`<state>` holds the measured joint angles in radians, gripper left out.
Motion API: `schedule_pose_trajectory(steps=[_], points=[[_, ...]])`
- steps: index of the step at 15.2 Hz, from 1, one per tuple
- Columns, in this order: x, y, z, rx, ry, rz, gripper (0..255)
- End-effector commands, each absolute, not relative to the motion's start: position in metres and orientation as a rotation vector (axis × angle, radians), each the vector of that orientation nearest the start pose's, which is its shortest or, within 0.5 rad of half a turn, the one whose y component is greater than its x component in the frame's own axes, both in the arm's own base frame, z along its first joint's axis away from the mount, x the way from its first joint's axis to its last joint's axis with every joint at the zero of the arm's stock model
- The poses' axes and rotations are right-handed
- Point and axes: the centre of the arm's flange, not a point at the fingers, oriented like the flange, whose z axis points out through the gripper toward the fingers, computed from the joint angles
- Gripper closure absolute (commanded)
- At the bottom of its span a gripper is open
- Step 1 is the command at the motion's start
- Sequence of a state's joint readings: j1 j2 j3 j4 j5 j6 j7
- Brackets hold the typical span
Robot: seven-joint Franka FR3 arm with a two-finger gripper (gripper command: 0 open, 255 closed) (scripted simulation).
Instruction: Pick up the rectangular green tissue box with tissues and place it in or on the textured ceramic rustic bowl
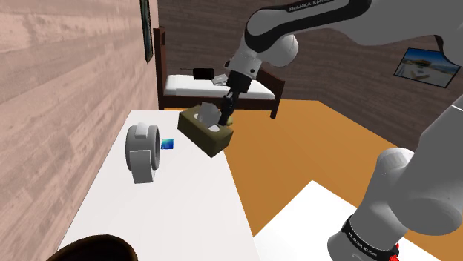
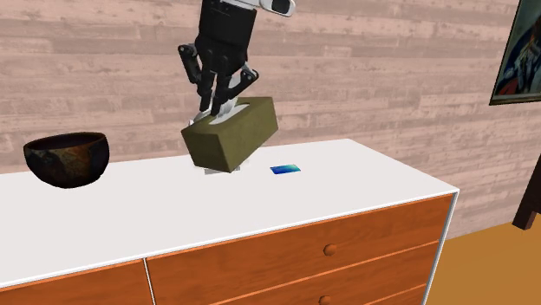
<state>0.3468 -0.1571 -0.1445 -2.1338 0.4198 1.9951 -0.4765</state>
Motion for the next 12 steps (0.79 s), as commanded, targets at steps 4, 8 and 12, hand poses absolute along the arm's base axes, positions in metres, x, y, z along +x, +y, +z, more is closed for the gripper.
schedule_pose_trajectory(steps=[4, 8, 12], points=[[0.495, 0.124, 0.507, -2.652, -0.689, -0.096, 255], [0.495, 0.124, 0.528, -2.652, -0.689, -0.096, 255], [0.495, 0.124, 0.550, -2.652, -0.689, -0.096, 255]])
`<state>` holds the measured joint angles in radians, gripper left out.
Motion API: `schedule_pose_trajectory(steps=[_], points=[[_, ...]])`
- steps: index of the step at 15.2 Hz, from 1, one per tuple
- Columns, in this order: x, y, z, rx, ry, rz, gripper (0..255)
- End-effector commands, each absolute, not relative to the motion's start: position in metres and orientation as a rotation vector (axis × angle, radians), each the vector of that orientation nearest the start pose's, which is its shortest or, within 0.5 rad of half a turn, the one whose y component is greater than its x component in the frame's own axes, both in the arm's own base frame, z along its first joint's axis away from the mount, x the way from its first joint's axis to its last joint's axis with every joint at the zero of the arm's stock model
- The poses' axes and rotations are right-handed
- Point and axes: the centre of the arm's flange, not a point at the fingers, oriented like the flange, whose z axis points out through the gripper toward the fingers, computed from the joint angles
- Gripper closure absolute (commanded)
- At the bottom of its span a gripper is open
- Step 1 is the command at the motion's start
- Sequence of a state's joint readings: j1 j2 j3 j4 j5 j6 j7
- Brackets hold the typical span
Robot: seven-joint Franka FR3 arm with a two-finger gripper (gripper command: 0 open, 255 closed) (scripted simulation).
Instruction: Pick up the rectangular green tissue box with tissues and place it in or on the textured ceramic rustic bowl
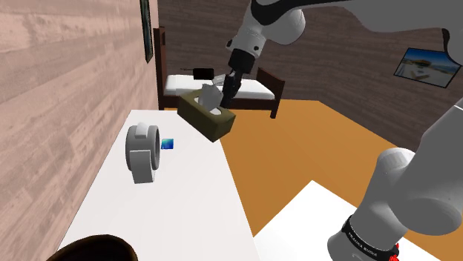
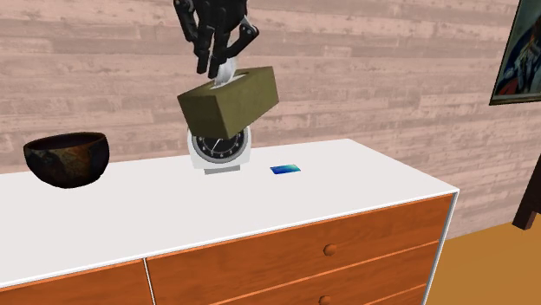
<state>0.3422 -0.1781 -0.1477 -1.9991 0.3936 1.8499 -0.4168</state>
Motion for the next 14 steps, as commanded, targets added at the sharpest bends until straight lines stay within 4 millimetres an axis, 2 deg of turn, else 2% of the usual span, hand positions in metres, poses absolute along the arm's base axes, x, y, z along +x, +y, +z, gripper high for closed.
schedule_pose_trajectory(steps=[1, 14], points=[[0.495, 0.124, 0.551, -2.652, -0.689, -0.096, 255], [0.426, 0.280, 0.568, -2.652, -0.689, -0.096, 255]])
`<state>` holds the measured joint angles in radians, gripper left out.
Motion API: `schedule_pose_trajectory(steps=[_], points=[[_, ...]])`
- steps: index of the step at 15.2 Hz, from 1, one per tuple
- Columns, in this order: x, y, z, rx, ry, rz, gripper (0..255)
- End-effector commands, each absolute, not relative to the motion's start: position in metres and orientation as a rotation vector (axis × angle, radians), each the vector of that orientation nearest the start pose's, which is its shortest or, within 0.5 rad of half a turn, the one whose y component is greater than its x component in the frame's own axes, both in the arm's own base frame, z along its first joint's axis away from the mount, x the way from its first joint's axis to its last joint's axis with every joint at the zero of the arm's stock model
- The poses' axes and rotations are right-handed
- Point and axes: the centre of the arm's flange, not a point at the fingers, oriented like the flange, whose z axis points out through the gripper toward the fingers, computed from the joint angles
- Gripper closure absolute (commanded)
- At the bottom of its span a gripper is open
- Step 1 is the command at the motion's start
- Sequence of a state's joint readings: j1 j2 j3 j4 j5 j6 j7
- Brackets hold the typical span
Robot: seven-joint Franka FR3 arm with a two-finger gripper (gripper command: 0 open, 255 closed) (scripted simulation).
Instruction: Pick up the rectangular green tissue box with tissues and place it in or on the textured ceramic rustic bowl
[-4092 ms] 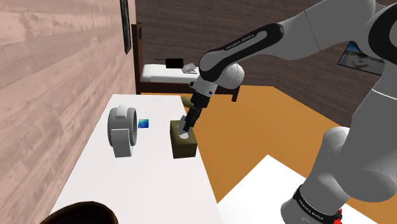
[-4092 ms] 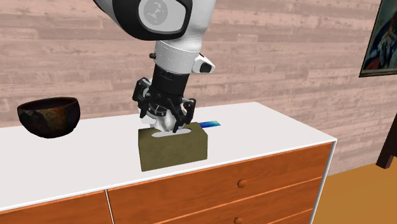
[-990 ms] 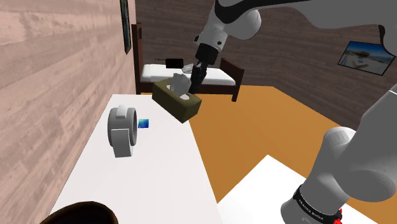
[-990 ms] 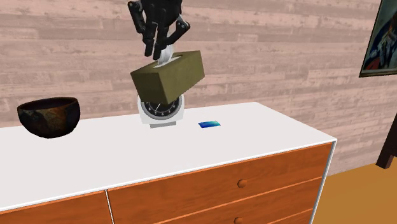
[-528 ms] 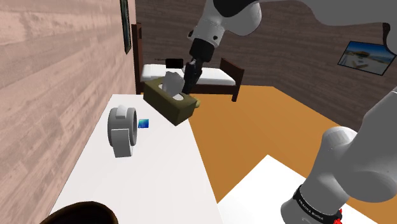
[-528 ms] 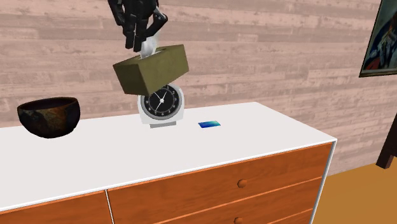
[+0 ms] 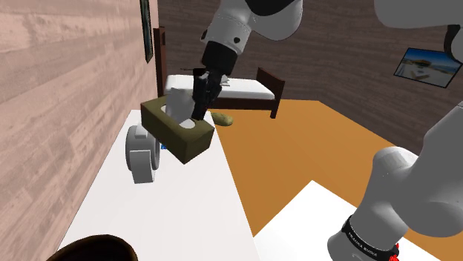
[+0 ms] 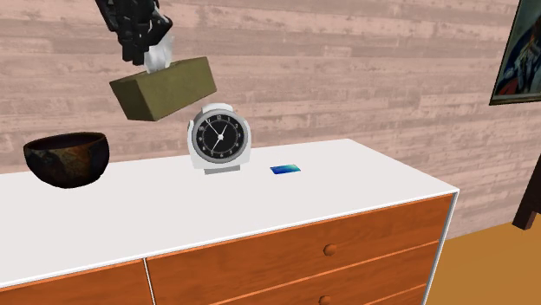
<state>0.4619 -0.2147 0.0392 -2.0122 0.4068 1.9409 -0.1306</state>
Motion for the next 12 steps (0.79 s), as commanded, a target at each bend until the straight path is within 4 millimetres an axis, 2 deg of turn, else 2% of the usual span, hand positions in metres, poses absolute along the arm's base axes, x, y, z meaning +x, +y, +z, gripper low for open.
schedule_pose_trajectory(steps=[1, 12], points=[[0.420, 0.292, 0.569, -2.652, -0.689, -0.096, 255], [0.361, 0.424, 0.583, -2.652, -0.689, -0.096, 255]])
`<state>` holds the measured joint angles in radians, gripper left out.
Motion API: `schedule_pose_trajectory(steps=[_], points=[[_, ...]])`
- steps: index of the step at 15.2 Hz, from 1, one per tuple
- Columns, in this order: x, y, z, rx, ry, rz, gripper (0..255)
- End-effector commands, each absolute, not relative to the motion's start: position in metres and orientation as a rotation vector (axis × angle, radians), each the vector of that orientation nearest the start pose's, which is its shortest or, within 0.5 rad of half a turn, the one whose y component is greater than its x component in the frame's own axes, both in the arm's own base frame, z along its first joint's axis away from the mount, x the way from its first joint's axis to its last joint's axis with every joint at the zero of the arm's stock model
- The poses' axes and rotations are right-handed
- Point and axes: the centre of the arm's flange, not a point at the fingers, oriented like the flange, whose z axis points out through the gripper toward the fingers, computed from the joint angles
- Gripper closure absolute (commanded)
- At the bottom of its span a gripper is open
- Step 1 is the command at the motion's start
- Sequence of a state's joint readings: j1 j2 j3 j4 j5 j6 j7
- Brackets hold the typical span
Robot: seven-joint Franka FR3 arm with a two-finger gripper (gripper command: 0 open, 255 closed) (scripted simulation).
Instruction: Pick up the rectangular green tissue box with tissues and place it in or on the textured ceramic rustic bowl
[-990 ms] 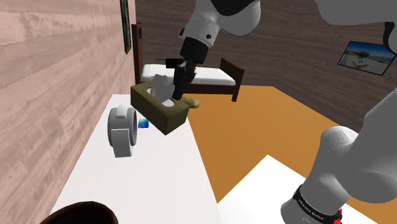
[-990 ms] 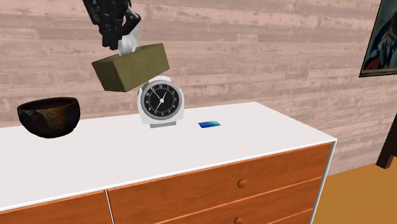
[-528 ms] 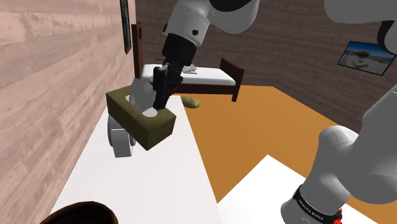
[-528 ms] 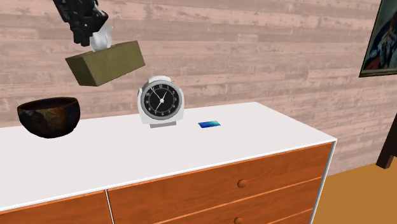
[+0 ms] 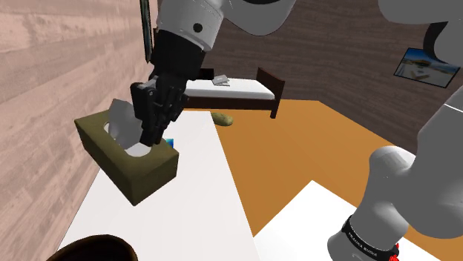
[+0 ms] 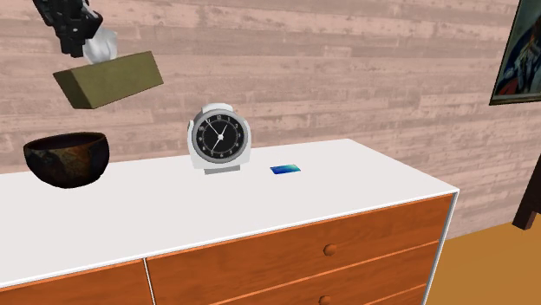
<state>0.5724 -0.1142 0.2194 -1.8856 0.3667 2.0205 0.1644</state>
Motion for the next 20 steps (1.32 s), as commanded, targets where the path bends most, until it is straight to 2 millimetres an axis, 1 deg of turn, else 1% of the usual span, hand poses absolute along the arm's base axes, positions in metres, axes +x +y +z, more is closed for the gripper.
schedule_pose_trajectory(steps=[1, 12, 20], points=[[0.356, 0.436, 0.585, -2.652, -0.689, -0.096, 255], [0.296, 0.568, 0.599, -2.652, -0.689, -0.096, 255], [0.296, 0.568, 0.556, -2.652, -0.689, -0.096, 255]])
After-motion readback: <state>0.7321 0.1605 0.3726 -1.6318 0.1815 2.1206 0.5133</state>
